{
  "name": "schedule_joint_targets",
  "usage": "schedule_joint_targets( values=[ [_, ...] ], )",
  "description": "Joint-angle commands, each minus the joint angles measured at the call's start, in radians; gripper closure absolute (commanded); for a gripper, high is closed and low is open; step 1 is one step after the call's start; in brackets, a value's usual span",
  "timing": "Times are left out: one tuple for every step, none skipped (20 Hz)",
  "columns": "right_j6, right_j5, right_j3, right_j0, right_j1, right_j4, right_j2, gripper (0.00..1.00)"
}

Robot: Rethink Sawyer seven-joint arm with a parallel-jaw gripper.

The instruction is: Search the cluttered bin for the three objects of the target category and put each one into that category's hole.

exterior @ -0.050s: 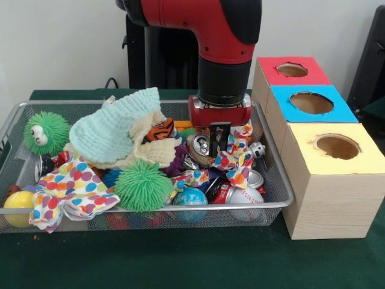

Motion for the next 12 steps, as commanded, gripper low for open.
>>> schedule_joint_targets(
  values=[
    [0.156, -0.006, 0.035, 0.002, 0.065, -0.021, 0.041, 1.0],
    [0.154, 0.001, 0.032, 0.001, 0.063, -0.019, 0.041, 1.0],
    [0.152, 0.009, 0.03, 0.001, 0.061, -0.018, 0.041, 1.0],
    [0.147, 0.025, 0.018, 0.003, 0.06, -0.018, 0.037, 1.0],
    [0.139, 0.041, 0.007, 0.011, 0.055, -0.025, 0.025, 1.0],
    [0.127, 0.065, 0.005, 0.015, 0.023, -0.034, 0.009, 1.0],
    [0.115, 0.119, 0.006, 0.023, -0.03, -0.041, -0.016, 1.0],
    [0.095, 0.194, -0.006, 0.029, -0.083, -0.048, -0.045, 1.0],
    [0.076, 0.269, -0.018, 0.034, -0.135, -0.056, -0.073, 1.0],
    [0.055, 0.327, -0.035, 0.034, -0.172, -0.064, -0.091, 1.0],
    [0.033, 0.369, -0.047, 0.029, -0.206, -0.071, -0.1, 1.0],
    [0.017, 0.406, -0.063, 0.028, -0.227, -0.084, -0.114, 1.0]
  ],
)
